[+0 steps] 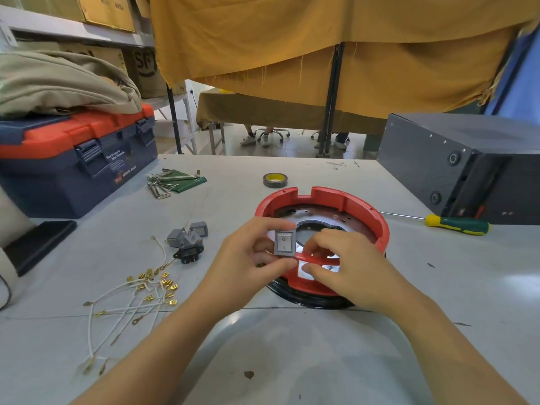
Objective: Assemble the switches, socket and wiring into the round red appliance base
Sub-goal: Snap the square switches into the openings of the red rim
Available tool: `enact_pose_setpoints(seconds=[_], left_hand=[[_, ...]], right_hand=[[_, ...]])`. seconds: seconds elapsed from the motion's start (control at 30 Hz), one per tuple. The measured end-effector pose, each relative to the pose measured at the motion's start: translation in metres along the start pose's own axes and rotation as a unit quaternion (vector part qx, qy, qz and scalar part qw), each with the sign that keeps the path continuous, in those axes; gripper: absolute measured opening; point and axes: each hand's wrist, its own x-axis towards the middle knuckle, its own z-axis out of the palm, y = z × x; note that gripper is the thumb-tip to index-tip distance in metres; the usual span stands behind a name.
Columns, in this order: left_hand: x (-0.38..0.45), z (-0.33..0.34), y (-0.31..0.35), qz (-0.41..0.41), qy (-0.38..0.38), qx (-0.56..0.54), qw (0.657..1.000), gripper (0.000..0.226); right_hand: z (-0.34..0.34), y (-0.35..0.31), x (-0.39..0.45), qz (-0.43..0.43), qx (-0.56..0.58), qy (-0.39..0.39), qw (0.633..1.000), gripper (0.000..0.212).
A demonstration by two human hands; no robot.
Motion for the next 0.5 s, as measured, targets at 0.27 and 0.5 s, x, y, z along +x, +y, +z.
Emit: enact_pose_setpoints(seconds=[0.27,0.5], left_hand=[[-0.006,-0.006,-0.003,0.021,-0.062,-0.018,0.998,0.029],[-0.015,0.001,-0.003,0.039,-0.106,0.042,0.993,0.027]], right_hand=[[-0.004,0.001,-0.005,-0.012,0.031,-0.003,0.999,0.019],[-0.016,0.004,-0.013,0.010,0.045,-0.026,0.999,0.026]])
